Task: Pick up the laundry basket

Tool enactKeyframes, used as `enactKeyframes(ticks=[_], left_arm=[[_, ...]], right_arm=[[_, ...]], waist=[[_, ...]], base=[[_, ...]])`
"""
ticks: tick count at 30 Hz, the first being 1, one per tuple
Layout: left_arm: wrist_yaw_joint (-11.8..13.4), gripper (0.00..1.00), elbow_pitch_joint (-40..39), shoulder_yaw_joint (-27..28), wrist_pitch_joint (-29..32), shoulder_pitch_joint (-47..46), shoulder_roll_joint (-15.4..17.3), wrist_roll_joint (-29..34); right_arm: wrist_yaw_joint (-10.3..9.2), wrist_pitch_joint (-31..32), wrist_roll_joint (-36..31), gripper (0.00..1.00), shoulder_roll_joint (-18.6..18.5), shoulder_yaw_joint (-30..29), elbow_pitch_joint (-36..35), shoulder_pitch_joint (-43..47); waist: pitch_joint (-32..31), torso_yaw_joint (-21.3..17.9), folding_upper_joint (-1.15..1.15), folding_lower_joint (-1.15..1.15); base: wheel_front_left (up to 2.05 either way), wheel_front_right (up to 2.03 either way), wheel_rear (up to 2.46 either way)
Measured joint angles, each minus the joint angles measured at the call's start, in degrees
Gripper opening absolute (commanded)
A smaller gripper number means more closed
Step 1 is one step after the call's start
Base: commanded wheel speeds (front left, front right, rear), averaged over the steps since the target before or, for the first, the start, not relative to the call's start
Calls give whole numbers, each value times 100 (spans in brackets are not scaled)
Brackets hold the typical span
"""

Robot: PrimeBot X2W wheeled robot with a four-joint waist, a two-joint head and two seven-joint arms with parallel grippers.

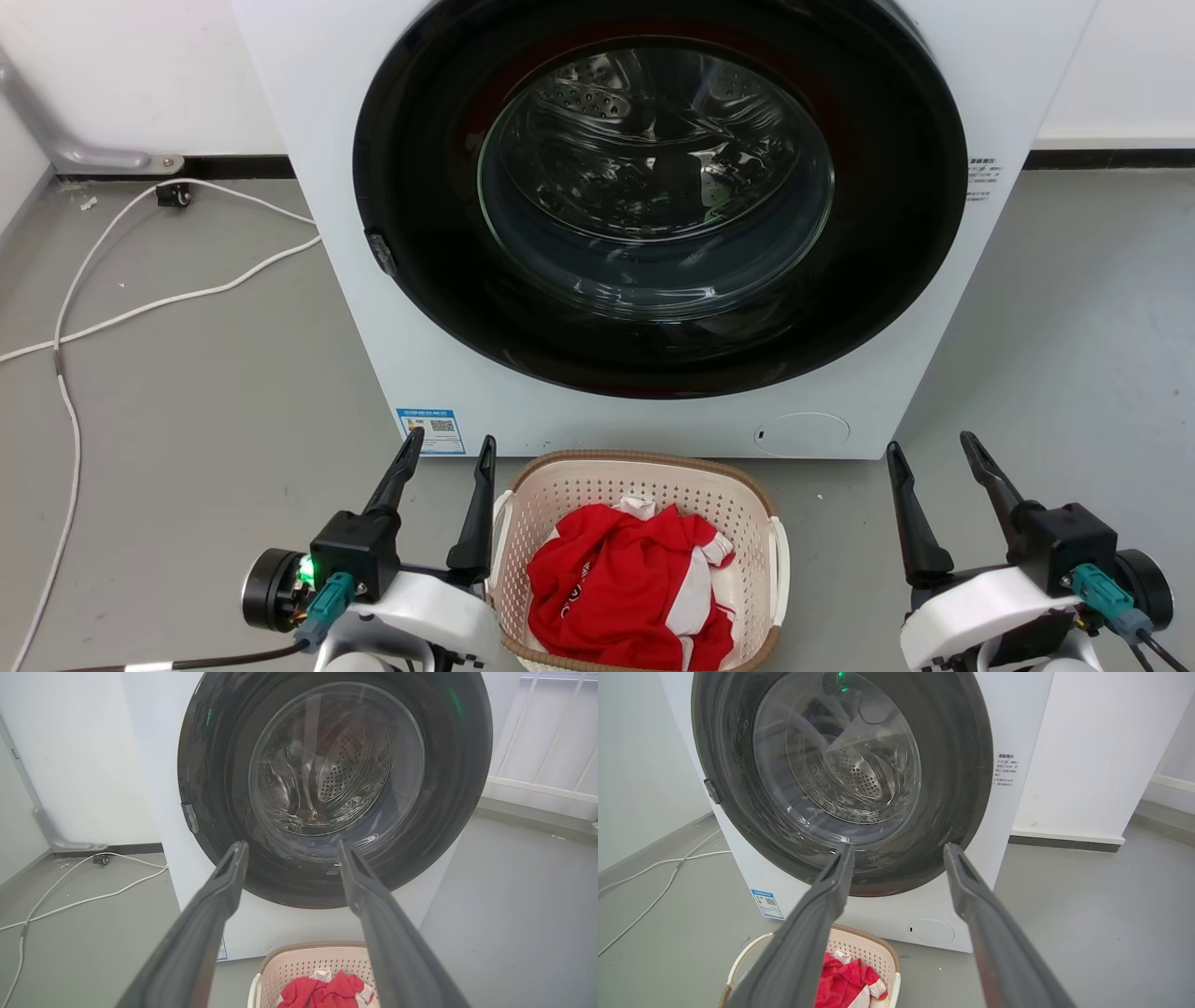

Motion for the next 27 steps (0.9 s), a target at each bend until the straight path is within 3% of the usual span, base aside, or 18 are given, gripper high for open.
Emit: enactKeyframes(ticks=[27], left_arm=[[-98, 100, 107, 108, -74, 1, -45, -26]], right_arm=[[0, -124, -18, 100, 0, -90, 52, 47]], waist=[[19, 34, 0, 0]], base=[[0, 0, 0]])
